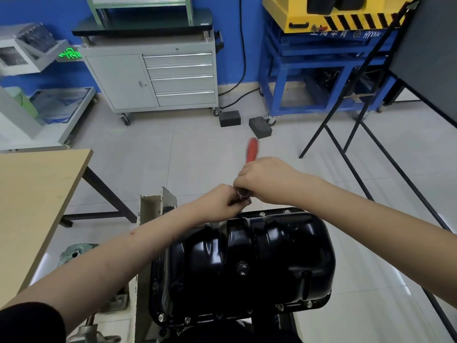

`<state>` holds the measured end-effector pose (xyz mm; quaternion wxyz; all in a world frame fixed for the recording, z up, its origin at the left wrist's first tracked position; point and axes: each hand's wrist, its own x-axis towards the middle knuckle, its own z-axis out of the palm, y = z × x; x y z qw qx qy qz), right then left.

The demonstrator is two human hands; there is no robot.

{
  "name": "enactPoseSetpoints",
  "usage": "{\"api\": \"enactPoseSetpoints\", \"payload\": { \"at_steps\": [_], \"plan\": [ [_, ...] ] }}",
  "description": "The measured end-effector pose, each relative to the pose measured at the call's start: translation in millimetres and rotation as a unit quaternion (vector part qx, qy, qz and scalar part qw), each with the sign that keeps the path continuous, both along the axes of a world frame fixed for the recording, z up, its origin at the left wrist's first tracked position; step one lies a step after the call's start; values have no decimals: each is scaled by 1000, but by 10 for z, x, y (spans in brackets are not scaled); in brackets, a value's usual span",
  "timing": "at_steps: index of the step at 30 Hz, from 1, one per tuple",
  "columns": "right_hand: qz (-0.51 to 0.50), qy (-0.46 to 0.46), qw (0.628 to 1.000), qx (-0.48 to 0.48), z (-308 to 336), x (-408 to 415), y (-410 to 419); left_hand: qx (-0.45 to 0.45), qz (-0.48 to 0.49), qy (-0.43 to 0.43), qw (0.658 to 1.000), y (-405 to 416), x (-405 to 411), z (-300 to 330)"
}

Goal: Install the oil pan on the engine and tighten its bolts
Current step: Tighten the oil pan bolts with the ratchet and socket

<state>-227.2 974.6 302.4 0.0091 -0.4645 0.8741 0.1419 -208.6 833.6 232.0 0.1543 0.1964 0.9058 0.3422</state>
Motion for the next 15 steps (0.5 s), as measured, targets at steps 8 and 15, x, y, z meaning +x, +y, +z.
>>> {"api": "enactPoseSetpoints", "payload": {
  "at_steps": [8, 15],
  "plan": [
    [-52, -18, 998, -8, 0, 26, -12, -8, 18, 6, 1000, 20, -1, 8],
    [-61, -1, 998, -4, 28, 33, -6, -2, 9, -3, 1000, 17, 15, 17]
  ]
}}
